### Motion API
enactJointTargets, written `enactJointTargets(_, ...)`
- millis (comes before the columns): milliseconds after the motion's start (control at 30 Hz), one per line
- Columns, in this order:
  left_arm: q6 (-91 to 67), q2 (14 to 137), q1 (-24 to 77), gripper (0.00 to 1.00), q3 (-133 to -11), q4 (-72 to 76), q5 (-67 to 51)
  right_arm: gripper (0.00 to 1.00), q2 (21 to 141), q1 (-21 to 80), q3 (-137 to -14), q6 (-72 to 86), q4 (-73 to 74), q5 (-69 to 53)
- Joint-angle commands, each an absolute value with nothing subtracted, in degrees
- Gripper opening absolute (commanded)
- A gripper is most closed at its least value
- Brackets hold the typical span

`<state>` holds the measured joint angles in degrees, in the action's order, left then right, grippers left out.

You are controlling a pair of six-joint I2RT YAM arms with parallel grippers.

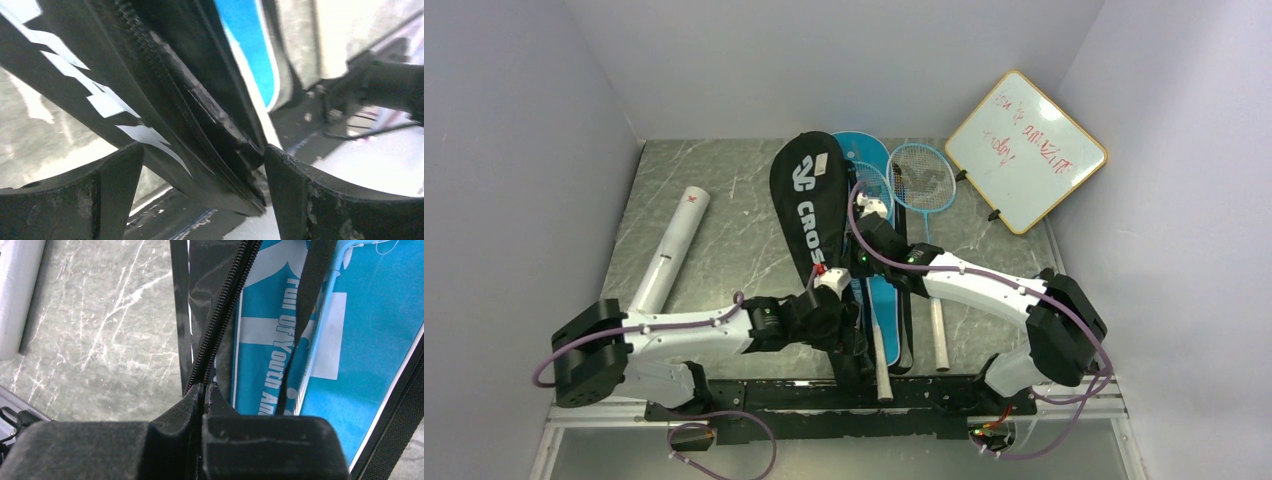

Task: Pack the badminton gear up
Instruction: Adjust the racket in the racket bag.

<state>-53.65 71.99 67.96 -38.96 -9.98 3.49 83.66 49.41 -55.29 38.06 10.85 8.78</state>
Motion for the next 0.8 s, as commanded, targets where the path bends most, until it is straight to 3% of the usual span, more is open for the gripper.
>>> enactJointTargets(0, -52.7, 75.81, 68.4, 0.9, -44.52, -26.1, 13.94, 0.0, 80.54, 49.3, -57.74, 38.06, 8.24, 9.9)
enactJointTargets(100, -52.61, 75.69, 68.4, 0.74, -43.28, -27.9, 15.84, 0.0, 80.5, 49.23, -57.91, 37.93, 8.47, 10.01)
enactJointTargets(267, -52.69, 72.98, 68.39, 0.73, -38.47, -22.11, 13.48, 0.0, 80.69, 48.88, -58.27, 38.02, 8.79, 9.92)
enactJointTargets(367, -50.43, 70.94, 68.47, 0.86, -38.42, -19.17, 10.62, 0.0, 80.47, 48.87, -58.27, 37.73, 8.78, 9.47)
enactJointTargets(467, -46.97, 66.58, 68.47, 0.91, -39.79, -16.41, 6.89, 0.0, 80.35, 48.79, -58.12, 37.77, 9.07, 9.01)
enactJointTargets(767, -42.3, 58.11, 67.96, 0.95, -46.84, -24.4, 8.48, 0.0, 76.44, 48.56, -45.71, 45.63, 0.65, 3.49)
